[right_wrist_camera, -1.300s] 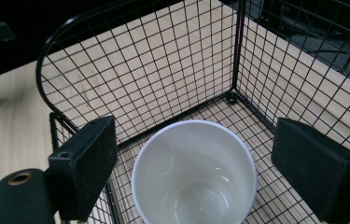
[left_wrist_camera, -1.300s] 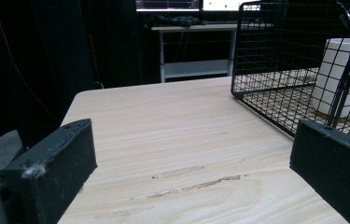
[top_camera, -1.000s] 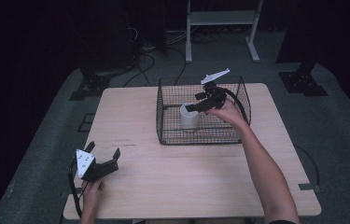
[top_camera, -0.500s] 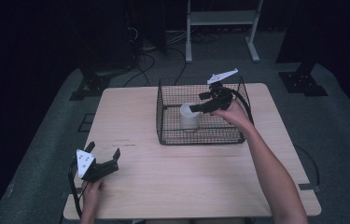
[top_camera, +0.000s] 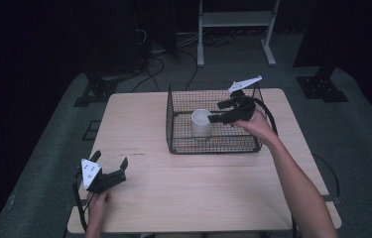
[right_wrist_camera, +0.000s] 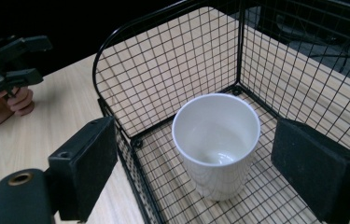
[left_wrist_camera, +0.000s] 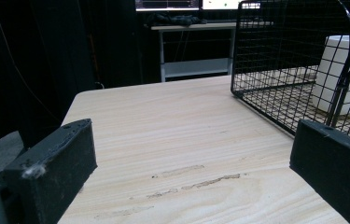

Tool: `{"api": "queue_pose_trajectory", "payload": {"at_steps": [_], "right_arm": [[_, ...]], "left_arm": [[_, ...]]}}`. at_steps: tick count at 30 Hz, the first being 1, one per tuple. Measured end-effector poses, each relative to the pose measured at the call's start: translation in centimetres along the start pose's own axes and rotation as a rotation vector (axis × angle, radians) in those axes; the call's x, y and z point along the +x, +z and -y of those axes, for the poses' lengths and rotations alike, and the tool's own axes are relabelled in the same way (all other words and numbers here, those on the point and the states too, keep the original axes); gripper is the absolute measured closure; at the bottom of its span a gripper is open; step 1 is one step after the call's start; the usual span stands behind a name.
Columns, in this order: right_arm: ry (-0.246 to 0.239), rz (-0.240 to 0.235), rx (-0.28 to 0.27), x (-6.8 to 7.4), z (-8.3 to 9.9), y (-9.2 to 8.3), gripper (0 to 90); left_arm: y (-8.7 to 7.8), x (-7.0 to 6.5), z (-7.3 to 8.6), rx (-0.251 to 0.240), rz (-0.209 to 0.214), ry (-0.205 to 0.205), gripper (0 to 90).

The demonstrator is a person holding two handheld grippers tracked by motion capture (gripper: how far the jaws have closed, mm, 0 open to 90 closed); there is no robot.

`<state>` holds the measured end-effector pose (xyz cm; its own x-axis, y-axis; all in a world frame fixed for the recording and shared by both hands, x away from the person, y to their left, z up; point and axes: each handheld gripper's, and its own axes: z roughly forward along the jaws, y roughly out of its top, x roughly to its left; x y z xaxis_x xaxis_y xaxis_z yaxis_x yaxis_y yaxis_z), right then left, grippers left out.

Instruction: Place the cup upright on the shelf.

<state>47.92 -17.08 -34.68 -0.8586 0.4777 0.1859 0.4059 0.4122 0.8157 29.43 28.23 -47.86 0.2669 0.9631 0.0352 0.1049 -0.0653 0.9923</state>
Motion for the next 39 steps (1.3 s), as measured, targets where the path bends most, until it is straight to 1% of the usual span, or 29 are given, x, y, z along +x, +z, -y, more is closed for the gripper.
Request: {"api": "queue_pose_trajectory", "payload": {"at_steps": [2,9,13,16,20,24,27,29,31,34,36,39], "right_arm": [[0.001,-0.004,-0.011,0.1,0.2,-0.3,13.4],[0.003,-0.009,-0.015,0.3,0.9,-1.0,13.4],[0.001,-0.011,-0.014,0.4,1.3,-1.4,13.4],[0.001,-0.010,0.001,0.6,1.4,-1.7,13.4],[-0.011,-0.016,-0.001,1.0,1.4,-2.2,13.4],[-0.021,-0.021,-0.013,1.5,1.7,-2.6,13.5],[-0.021,-0.026,-0.014,1.6,2.2,-2.8,13.4],[-0.016,-0.034,0.000,1.6,2.6,-2.9,13.3],[-0.015,-0.032,-0.020,1.7,3.1,-3.1,13.3],[-0.004,-0.039,-0.011,1.6,3.8,-3.3,13.3],[-0.002,-0.037,-0.025,1.6,4.2,-3.5,13.3],[0.000,-0.041,-0.028,1.8,4.6,-3.8,13.3]], "left_arm": [[0.0,0.0,0.0,0.000,0.000,0.000,0.0],[0.0,0.0,0.0,0.000,-0.001,0.001,0.0],[0.0,0.0,0.0,0.000,-0.001,0.001,0.0],[0.0,0.0,0.0,0.000,-0.001,0.001,0.0],[0.0,0.0,0.0,0.000,-0.001,0.001,0.0],[0.0,-0.1,0.0,0.000,-0.001,0.001,0.0],[0.0,-0.1,0.0,0.000,-0.001,0.001,0.0],[0.0,-0.1,0.0,0.000,-0.001,0.001,0.0],[0.0,-0.1,0.0,0.000,-0.001,0.002,0.0],[0.0,-0.1,0.0,0.001,-0.002,0.002,0.0],[0.0,-0.1,0.0,0.001,-0.002,0.003,0.0],[0.0,-0.1,0.0,0.001,-0.002,0.005,0.0]]}}
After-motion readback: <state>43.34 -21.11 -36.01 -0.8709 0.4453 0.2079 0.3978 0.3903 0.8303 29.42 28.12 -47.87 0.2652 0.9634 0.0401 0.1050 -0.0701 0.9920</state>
